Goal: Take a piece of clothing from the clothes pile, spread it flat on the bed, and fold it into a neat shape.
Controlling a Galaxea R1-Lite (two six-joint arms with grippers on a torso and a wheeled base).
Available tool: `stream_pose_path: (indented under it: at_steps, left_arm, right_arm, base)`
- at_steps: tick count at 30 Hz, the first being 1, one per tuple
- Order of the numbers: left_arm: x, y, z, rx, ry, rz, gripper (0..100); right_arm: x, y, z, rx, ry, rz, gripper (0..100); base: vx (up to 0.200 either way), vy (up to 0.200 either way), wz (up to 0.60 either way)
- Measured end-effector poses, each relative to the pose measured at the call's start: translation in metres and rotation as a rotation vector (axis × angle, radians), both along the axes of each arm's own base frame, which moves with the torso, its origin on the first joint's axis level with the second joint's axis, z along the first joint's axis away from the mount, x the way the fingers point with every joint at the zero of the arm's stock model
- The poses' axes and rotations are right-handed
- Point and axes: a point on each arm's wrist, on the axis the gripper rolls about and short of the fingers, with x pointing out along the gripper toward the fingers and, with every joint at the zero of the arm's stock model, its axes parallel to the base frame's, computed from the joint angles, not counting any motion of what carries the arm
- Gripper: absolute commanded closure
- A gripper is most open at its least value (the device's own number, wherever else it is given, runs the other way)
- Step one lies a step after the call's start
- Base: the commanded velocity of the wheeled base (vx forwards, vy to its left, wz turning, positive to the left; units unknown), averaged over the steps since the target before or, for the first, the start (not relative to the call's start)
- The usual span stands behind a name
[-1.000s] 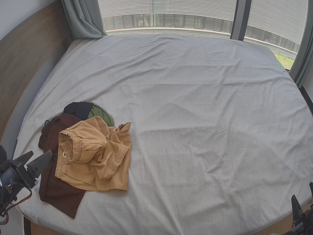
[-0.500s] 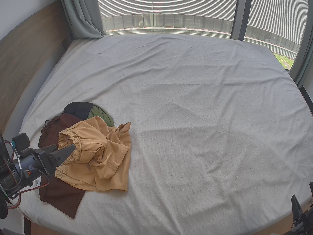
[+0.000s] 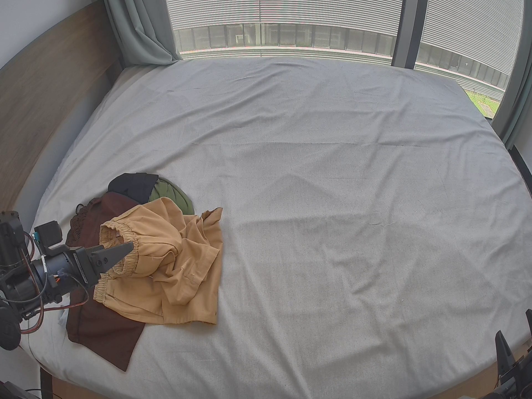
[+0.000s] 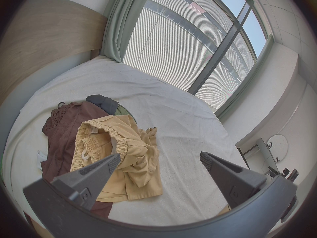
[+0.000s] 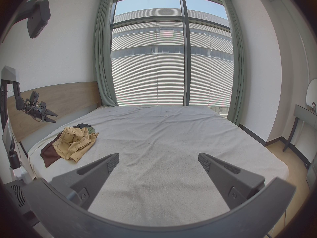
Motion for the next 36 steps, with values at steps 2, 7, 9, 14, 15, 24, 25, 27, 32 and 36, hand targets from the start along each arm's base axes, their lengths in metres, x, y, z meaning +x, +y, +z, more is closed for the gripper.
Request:
stream_pose_path:
  at_steps: [2,7,9,14,15,24,25,27,32,36]
  left_arm:
    - [0.004,0.004,-0.002,-0.003,0.004,0.003,0]
    - [0.016,0.013,-0.01,0.015,-0.01,0.018,0]
    - [0.021,0.015,-0.013,0.023,-0.028,0.024,0]
    - [0.033,0.02,-0.022,0.03,-0.042,0.035,0]
    - [0.035,0.021,-0.024,0.03,-0.039,0.036,0]
    - [0.054,0.024,-0.043,0.028,-0.029,0.031,0]
    - [0.056,0.024,-0.044,0.026,-0.035,0.027,0]
    - [0.059,0.024,-0.049,0.021,-0.038,0.014,0]
    - [0.063,0.024,-0.062,0.005,0.003,-0.017,0]
    - [0.067,0.024,-0.069,-0.008,0.025,-0.034,0]
  right_arm:
    - [0.0,0.0,0.0,0.0,0.0,0.0,0]
    - [0.0,0.0,0.0,0.0,0.0,0.0,0]
    - [0.0,0.0,0.0,0.0,0.0,0.0,0]
    - [0.0,0.0,0.0,0.0,0.0,0.0,0]
    - [0.0,0.0,0.0,0.0,0.0,0.0,0]
    - [0.0,0.0,0.0,0.0,0.001,-0.001,0]
    - [0.0,0.0,0.0,0.0,0.001,0.0,0]
    - [0.0,0.0,0.0,0.0,0.001,0.0,0]
    - [0.0,0.0,0.0,0.0,0.001,0.0,0]
    - [0.0,0.0,0.0,0.0,0.001,0.0,0]
  base:
    - [0.0,0.0,0.0]
    - [0.0,0.0,0.0]
    - [0.0,0.0,0.0]
    - [0.0,0.0,0.0]
    - [0.0,0.0,0.0]
    - [0.0,0.0,0.0]
    - [0.0,0.0,0.0]
    - [0.0,0.0,0.0]
    - [0.0,0.0,0.0]
    - [0.0,0.0,0.0]
